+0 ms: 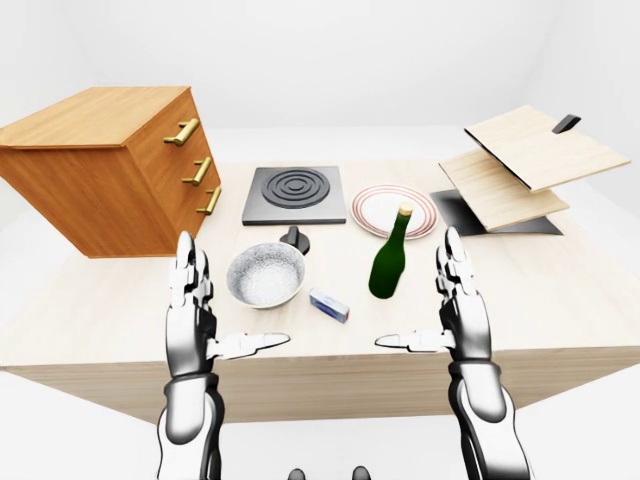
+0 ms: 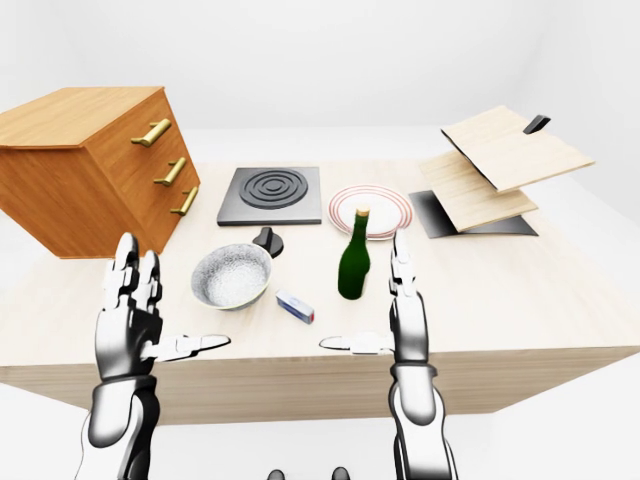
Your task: Put the bowl on the top of the cabinet.
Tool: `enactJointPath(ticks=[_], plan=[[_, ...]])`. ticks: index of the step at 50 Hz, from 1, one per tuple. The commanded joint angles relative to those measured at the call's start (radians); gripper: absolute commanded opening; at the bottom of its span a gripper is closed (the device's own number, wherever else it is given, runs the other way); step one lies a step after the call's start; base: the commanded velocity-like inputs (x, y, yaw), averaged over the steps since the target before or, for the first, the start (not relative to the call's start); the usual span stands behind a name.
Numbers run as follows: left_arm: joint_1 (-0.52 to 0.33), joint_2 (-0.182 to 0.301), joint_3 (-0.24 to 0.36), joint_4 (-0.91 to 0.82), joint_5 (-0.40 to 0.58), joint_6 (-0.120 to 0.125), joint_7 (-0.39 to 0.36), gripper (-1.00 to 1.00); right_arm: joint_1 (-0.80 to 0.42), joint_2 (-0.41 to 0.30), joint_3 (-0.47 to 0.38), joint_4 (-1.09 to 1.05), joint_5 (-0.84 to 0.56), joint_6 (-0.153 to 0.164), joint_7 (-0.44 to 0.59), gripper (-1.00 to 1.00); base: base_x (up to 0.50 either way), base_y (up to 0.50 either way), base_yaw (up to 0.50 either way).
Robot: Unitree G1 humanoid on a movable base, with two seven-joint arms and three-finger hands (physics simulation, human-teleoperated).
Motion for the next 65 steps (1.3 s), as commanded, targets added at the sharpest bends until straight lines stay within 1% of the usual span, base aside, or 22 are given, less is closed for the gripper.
enactJointPath(ticks=[1,3,4,6,11,12,14,16,18,22,25,26,32,35,38,39,42,65], plan=[[0.040,-0.005,0.006,-0.061,0.020,0.000,0.015,1.00,0.027,0.005,0.007,-0.025,-0.043,0.000,-0.019,1.00,0.00,0.50,0.00],[0.038,-0.005,0.006,-0.057,0.020,0.000,0.015,1.00,0.027,0.005,0.006,-0.027,-0.044,0.000,-0.019,1.00,0.00,0.50,0.00],[0.037,-0.004,0.007,-0.058,0.020,0.000,0.016,1.00,0.025,0.007,0.008,-0.069,-0.043,0.000,-0.011,1.00,0.00,0.50,0.00],[0.036,-0.004,0.008,-0.056,0.020,0.000,0.016,1.00,0.025,0.006,0.006,-0.033,-0.042,0.000,-0.018,1.00,0.00,0.50,0.00],[0.034,-0.003,0.008,-0.052,0.022,0.000,0.015,1.00,0.027,0.006,0.009,-0.038,-0.045,0.000,-0.017,1.00,0.00,0.50,0.00],[0.033,-0.003,0.009,-0.049,0.021,0.000,0.015,1.00,0.026,0.008,0.012,-0.082,-0.044,0.000,-0.009,1.00,0.00,0.50,0.00],[0.032,-0.003,0.009,-0.047,0.022,0.000,0.015,1.00,0.028,0.006,0.012,-0.048,-0.045,0.000,-0.016,1.00,0.00,0.50,0.00],[0.030,-0.002,0.010,-0.041,0.022,0.000,0.015,1.00,0.025,0.007,0.013,-0.089,-0.044,0.000,-0.009,1.00,0.00,0.50,0.00],[0.028,-0.002,0.010,-0.040,0.022,0.000,0.015,1.00,0.027,0.005,0.012,-0.052,-0.044,0.000,-0.016,1.00,0.00,0.50,0.00],[0.022,-0.002,0.009,-0.054,0.024,0.000,0.015,1.00,0.025,0.005,0.011,-0.044,-0.043,0.000,-0.016,1.00,0.00,0.50,0.00],[0.024,-0.002,0.007,-0.047,0.026,0.000,0.014,1.00,0.026,0.004,0.010,-0.043,-0.042,0.000,-0.015,1.00,0.00,0.50,0.00],[0.025,-0.002,0.006,-0.051,0.027,0.000,0.014,1.00,0.025,0.005,0.012,-0.074,-0.040,0.000,-0.007,1.00,0.00,0.50,0.00],[0.026,-0.002,0.004,-0.043,0.028,0.000,0.014,1.00,0.026,0.004,0.010,-0.038,-0.038,0.000,-0.012,1.00,0.00,0.50,0.00],[0.026,-0.002,0.005,-0.042,0.028,0.000,0.016,1.00,0.024,0.006,0.010,-0.066,-0.036,0.000,-0.006,1.00,0.00,0.50,0.00],[0.028,-0.001,0.003,-0.040,0.029,0.000,0.015,1.00,0.030,0.005,0.011,-0.044,-0.037,0.000,-0.011,1.00,0.00,0.50,0.00],[0.027,-0.001,0.004,-0.041,0.028,0.000,0.015,1.00,0.027,0.006,0.011,-0.071,-0.036,0.000,-0.006,1.00,0.00,0.50,0.00],[0.027,-0.001,0.004,-0.044,0.028,0.000,0.015,1.00,0.032,0.005,0.012,-0.043,-0.036,0.000,-0.011,1.00,0.00,0.50,0.00],[0.024,-0.001,0.006,-0.045,0.025,0.000,0.011,1.00,0.026,0.005,0.013,-0.053,-0.034,0.000,-0.008,1.00,0.00,0.50,0.00]])
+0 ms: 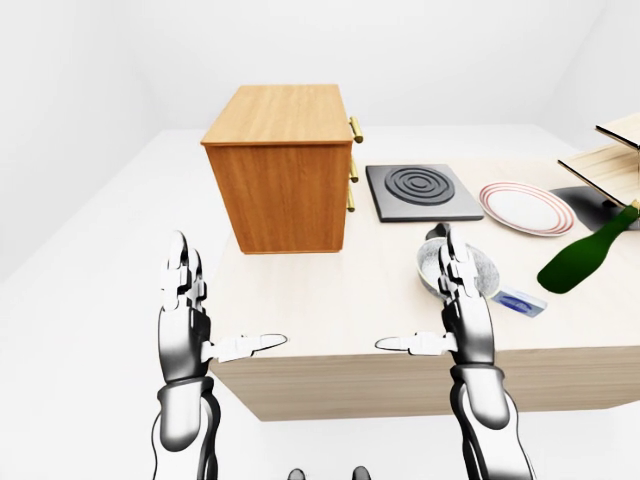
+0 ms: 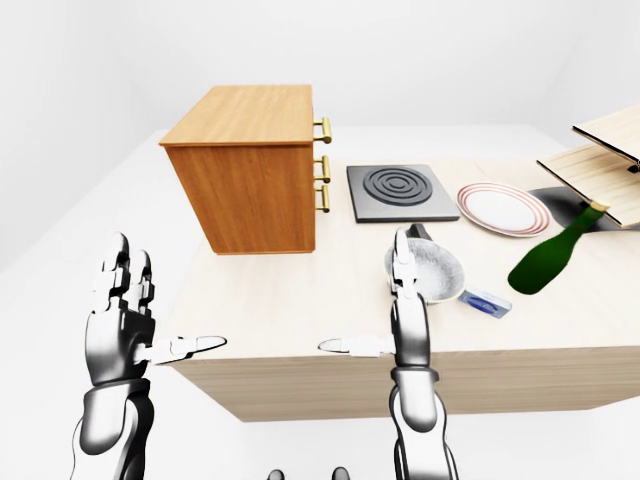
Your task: Put the bowl on the top of the cabinet.
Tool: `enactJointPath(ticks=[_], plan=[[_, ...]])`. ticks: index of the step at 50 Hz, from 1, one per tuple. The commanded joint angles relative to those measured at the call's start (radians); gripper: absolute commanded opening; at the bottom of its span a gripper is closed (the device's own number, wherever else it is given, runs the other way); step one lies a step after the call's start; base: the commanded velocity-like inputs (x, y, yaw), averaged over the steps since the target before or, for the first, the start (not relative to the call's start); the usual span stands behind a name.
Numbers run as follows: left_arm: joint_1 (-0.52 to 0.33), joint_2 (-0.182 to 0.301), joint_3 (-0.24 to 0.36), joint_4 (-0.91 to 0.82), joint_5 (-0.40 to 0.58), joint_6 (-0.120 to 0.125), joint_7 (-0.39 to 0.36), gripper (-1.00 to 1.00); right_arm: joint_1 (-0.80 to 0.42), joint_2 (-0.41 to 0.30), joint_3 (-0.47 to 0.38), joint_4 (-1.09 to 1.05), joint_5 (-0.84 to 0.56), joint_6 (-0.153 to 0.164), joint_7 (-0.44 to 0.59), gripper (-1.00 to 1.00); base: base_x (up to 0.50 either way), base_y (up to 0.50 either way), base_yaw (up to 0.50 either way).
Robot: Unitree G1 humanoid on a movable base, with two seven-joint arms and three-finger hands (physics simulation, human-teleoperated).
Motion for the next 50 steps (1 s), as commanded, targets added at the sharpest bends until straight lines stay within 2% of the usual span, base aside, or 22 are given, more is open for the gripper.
enactJointPath(ticks=[1,12,30,50], plan=[[0.000,0.000,-0.001,0.006,0.001,0.000,0.000,1.00,-0.004,0.000,0.000,-0.007,0.002,0.000,0.003,1.00,0.00,0.50,0.00],[-0.008,0.001,-0.001,0.011,0.002,0.000,0.001,1.00,-0.012,-0.001,-0.003,0.020,0.009,0.000,0.004,1.00,0.00,0.46,0.00],[-0.009,0.001,-0.001,0.026,0.002,0.000,0.004,1.00,-0.021,0.000,-0.006,-0.007,0.023,0.000,0.014,1.00,0.00,0.00,0.00],[-0.010,0.003,-0.003,0.026,0.003,0.000,0.003,1.00,-0.020,-0.001,-0.005,0.004,0.024,0.000,0.015,1.00,0.32,0.00,0.00]])
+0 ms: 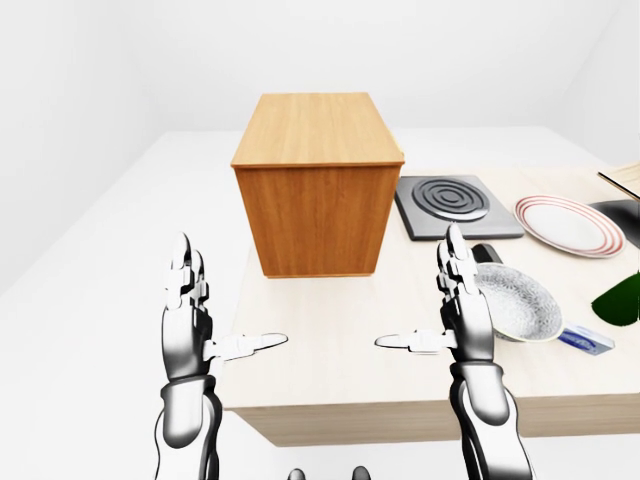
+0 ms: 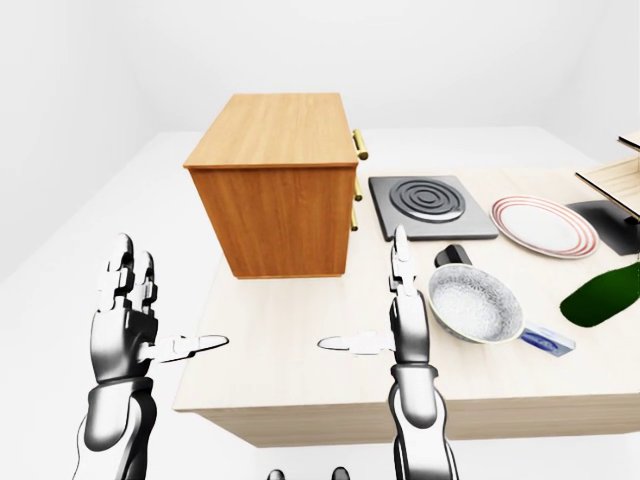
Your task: Put the bowl on the top of the cabinet.
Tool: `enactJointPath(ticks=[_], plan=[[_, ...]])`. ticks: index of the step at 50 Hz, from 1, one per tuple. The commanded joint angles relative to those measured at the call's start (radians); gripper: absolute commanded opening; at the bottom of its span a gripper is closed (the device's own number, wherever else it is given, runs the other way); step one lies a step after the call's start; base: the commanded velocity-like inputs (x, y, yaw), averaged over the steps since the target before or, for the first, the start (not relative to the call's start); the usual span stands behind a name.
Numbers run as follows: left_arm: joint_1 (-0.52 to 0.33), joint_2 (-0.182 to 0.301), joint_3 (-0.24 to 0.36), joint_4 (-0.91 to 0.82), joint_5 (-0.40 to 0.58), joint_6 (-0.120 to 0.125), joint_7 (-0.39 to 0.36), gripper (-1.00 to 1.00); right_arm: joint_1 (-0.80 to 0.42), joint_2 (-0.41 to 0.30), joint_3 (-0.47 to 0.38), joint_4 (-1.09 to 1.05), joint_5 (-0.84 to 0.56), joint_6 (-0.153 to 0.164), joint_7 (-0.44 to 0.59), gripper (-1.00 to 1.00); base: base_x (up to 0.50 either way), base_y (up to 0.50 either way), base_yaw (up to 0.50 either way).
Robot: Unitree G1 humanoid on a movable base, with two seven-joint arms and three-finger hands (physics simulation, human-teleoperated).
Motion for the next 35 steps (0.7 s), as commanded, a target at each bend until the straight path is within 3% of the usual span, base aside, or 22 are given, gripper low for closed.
enactJointPath(ticks=[1,22,35], plan=[[-0.001,0.001,0.000,-0.004,-0.001,0.000,-0.001,1.00,-0.002,0.000,0.000,-0.003,0.001,0.000,0.002,1.00,0.36,0.00,0.00],[-0.001,0.001,-0.003,0.000,0.001,0.000,-0.002,1.00,-0.002,0.000,0.005,-0.003,-0.005,0.000,0.004,1.00,0.36,0.00,0.00],[-0.001,0.000,-0.004,0.011,0.000,0.000,-0.003,1.00,-0.004,-0.002,0.007,0.000,0.002,0.000,0.010,1.00,0.00,0.00,0.00]])
